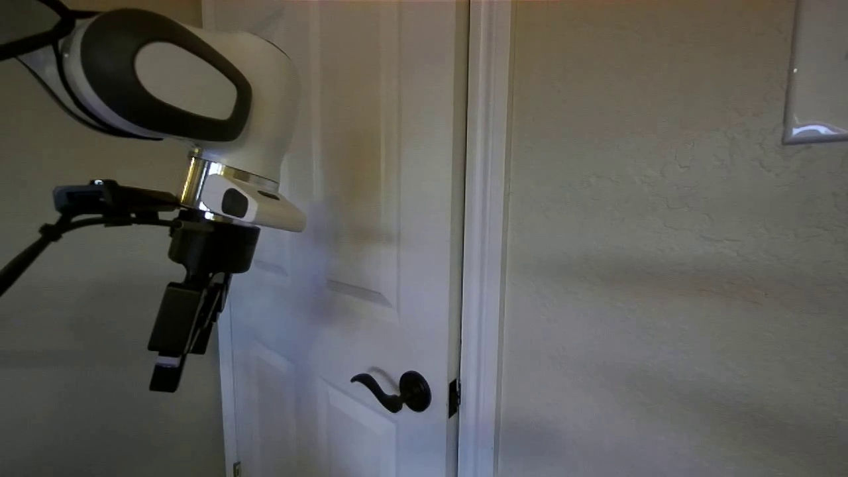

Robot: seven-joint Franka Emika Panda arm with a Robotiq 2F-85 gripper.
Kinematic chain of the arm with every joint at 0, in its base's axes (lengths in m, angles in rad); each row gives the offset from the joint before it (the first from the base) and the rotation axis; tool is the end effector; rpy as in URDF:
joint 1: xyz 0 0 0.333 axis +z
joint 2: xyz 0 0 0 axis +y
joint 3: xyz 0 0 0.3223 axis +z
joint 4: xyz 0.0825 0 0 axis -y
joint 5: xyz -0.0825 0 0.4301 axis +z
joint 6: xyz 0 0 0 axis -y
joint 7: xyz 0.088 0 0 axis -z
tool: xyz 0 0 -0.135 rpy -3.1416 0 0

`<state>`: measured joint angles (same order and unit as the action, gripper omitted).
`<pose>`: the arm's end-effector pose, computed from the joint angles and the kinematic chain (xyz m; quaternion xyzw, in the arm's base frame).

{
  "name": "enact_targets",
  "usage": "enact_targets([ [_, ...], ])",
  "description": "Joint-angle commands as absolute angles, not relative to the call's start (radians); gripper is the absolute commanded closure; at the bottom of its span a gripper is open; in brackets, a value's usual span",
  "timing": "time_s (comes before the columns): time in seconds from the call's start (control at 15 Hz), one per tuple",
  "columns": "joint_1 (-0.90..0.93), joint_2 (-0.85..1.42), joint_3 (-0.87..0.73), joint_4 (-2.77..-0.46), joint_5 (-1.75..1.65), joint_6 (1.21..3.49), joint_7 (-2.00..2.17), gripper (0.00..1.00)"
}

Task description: Open the door

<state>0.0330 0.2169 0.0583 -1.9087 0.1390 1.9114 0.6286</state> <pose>0.6130 0.0690 0.3241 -0.9479 0.2921 0.1240 0.0269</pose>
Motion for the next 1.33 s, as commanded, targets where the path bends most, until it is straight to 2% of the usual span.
enact_targets([
  [0.0,0.052,0.218,0.039,-1.904,0.143,1.909,0.628,0.00],
  [0.27,0.051,0.236,0.038,-1.890,0.158,1.904,0.643,0.00],
  [0.67,0.057,0.416,0.007,-1.769,0.220,1.962,0.892,0.00],
  [1.27,0.060,0.545,0.015,-1.723,0.452,2.261,1.120,0.00],
])
